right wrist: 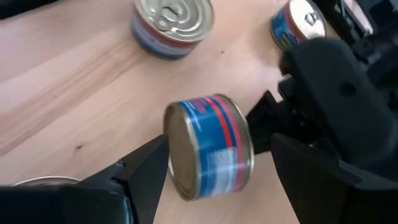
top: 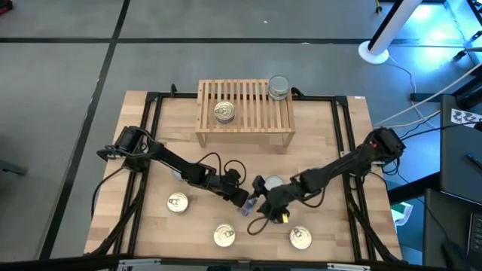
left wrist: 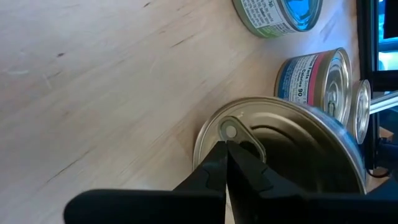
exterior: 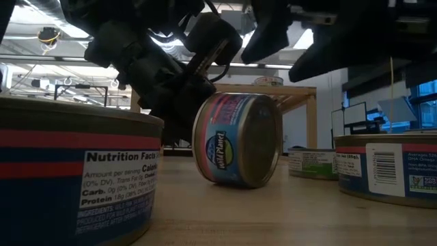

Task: Stack canned seafood by type on shelf
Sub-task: Stack the blue tuna can on top of the blue tuna can on the shelf

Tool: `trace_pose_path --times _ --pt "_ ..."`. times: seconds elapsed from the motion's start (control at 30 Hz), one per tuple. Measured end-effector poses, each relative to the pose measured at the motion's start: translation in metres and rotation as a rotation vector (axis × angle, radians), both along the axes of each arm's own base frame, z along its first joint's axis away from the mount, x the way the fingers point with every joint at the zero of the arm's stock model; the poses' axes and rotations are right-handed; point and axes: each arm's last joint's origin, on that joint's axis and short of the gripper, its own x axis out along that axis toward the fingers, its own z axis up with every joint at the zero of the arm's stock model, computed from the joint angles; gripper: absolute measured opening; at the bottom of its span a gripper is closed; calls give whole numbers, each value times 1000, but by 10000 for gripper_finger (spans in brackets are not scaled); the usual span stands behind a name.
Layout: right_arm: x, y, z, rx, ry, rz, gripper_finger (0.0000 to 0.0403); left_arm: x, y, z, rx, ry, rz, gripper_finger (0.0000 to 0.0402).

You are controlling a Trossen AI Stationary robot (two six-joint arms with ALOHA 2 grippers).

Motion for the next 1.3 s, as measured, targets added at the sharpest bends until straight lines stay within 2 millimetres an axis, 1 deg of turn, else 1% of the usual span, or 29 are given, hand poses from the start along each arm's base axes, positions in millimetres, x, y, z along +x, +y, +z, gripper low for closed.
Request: trace_pose_path --times 0.1,0.2,0.33,0.43,0.53,0.8,1.3 --pt "3 -7 0 48 15 -39 282 0 0 0 -3 -1 3 1" --pt "4 -10 0 70 22 -53 282 0 0 0 -3 0 3 1" --pt "6 -8 -3 78 22 -43 282 0 0 0 -4 0 4 1" --pt "9 -1 -13 77 30 -27 282 0 0 0 -2 5 4 1" --pt "11 -1 -19 44 27 -44 282 -2 -1 -2 3 31 4 1" --pt "13 -2 -18 24 -5 -85 282 -3 -2 -2 2 44 -4 1" --pt "13 -2 -19 27 -5 -81 282 -6 -2 -5 1 79 -1 1"
